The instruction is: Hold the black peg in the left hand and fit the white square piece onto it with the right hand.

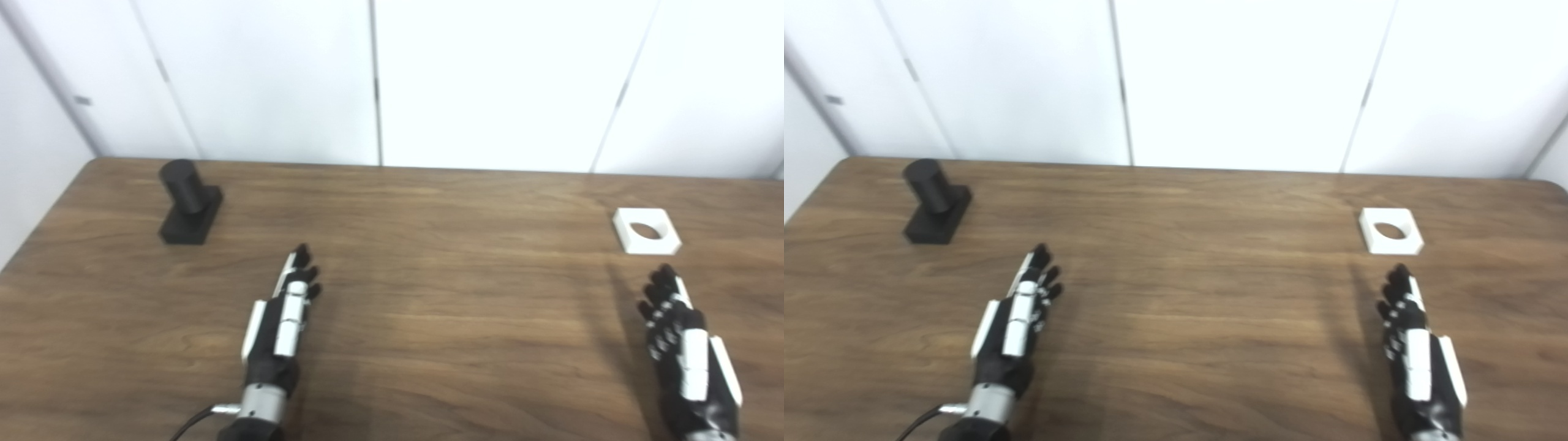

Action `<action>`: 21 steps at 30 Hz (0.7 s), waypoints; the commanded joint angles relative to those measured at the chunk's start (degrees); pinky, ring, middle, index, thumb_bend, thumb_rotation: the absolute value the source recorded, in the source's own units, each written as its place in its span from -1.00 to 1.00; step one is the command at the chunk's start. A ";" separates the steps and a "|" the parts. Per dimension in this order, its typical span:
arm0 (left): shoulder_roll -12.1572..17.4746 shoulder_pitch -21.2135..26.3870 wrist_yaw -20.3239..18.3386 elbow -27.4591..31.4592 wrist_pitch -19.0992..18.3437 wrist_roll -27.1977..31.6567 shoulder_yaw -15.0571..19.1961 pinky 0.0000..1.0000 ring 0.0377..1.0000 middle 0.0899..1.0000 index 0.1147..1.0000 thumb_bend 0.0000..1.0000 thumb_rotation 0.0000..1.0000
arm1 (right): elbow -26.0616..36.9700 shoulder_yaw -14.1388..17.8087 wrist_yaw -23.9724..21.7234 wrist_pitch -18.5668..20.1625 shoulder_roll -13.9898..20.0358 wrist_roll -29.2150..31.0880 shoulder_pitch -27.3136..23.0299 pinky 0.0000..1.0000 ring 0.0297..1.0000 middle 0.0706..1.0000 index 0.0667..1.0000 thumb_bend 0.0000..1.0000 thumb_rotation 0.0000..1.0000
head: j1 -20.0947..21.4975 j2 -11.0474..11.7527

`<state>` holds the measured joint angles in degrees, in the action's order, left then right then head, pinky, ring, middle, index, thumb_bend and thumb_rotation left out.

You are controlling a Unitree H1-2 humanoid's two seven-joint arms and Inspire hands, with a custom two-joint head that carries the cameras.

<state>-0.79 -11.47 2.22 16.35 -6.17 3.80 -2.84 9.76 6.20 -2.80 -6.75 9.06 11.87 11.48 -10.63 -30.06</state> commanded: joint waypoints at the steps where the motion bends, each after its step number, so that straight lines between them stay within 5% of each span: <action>1: -1.79 -4.76 0.05 0.31 1.11 -0.27 -0.65 0.97 0.99 1.00 1.00 -0.05 0.75 | -3.57 0.58 -0.96 -1.77 -0.29 0.66 1.11 1.00 1.00 1.00 1.00 0.17 1.00 | -0.74 0.43; 13: -2.24 -3.93 0.96 -2.82 2.99 -2.32 -1.85 0.87 0.95 1.00 1.00 -0.08 0.70 | -5.90 1.17 -2.82 -2.86 0.52 1.51 0.28 1.00 1.00 1.00 1.00 0.28 1.00 | -6.69 4.94; 21: -2.70 -3.79 1.77 -2.73 2.37 -2.30 -2.56 0.85 0.96 1.00 0.99 -0.16 0.61 | -6.05 2.25 -2.51 -2.55 -0.04 2.21 -0.07 1.00 1.00 0.94 1.00 0.25 1.00 | -6.98 4.69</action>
<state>-1.31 -11.35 4.26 13.69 -3.72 1.65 -4.57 7.49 8.10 -5.11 -7.83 9.88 13.53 9.77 -18.11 -25.05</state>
